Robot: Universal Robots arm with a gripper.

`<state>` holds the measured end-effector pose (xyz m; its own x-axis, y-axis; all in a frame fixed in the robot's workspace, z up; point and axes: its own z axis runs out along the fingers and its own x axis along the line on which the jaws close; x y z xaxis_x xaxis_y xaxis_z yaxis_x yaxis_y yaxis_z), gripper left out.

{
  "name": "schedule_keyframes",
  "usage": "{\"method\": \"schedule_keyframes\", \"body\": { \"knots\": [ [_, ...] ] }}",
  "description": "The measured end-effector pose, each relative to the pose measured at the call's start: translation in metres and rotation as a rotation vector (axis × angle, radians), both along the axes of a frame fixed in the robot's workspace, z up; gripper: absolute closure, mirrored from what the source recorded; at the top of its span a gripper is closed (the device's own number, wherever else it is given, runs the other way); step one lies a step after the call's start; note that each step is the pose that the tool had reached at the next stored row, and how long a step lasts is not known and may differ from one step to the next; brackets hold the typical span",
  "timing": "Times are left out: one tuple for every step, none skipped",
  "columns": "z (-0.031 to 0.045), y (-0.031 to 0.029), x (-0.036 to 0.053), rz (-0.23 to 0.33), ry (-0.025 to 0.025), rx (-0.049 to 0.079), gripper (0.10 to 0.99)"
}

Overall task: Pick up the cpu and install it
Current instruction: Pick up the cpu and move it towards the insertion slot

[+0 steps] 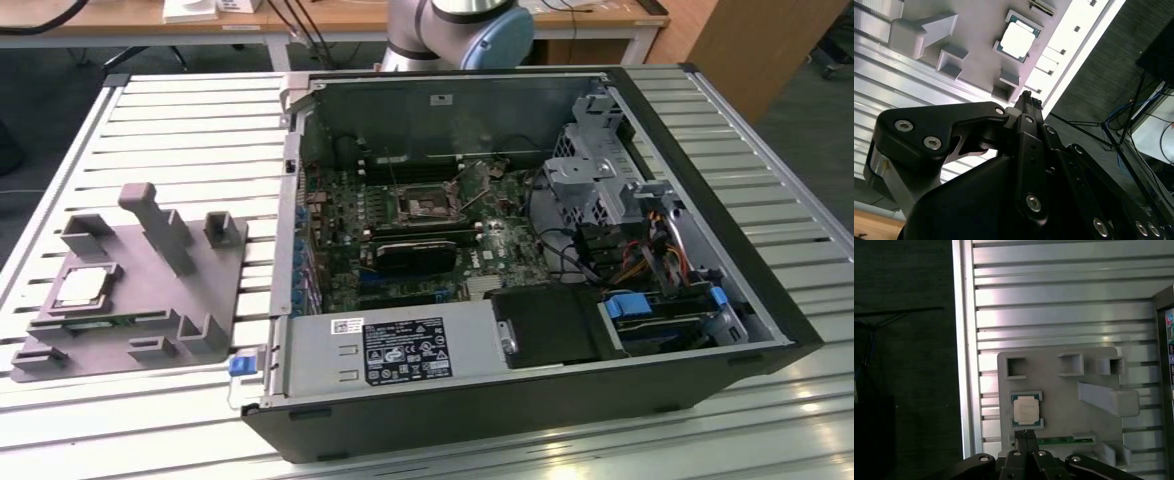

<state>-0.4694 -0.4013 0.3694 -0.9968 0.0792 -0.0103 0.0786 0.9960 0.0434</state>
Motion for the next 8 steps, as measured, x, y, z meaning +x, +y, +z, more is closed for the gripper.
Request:
{"method": "schedule_keyframes", "body": {
  "knots": [
    [-0.0015, -0.001, 0.0, 0.0, 0.0002, 0.0, 0.98],
    [-0.0028, -0.0016, 0.0, 0.0, 0.0007, 0.0, 0.98],
    [-0.0039, -0.0018, 0.0, 0.0, 0.0019, 0.0, 0.98],
    [-0.005, -0.002, -0.0001, 0.0, 0.0029, 0.0, 0.973],
    [-0.0062, -0.0024, 0.0, 0.0, 0.0037, 0.0, 0.918],
    [-0.0077, -0.0028, 0.0, 0.0, 0.0038, 0.0, 0.918],
    [-0.0095, -0.0032, 0.0, 0.0, 0.0039, 0.0, 0.855],
    [-0.0114, -0.0032, 0.0, 0.0, 0.0047, 0.0, 0.796]
  ]
}}
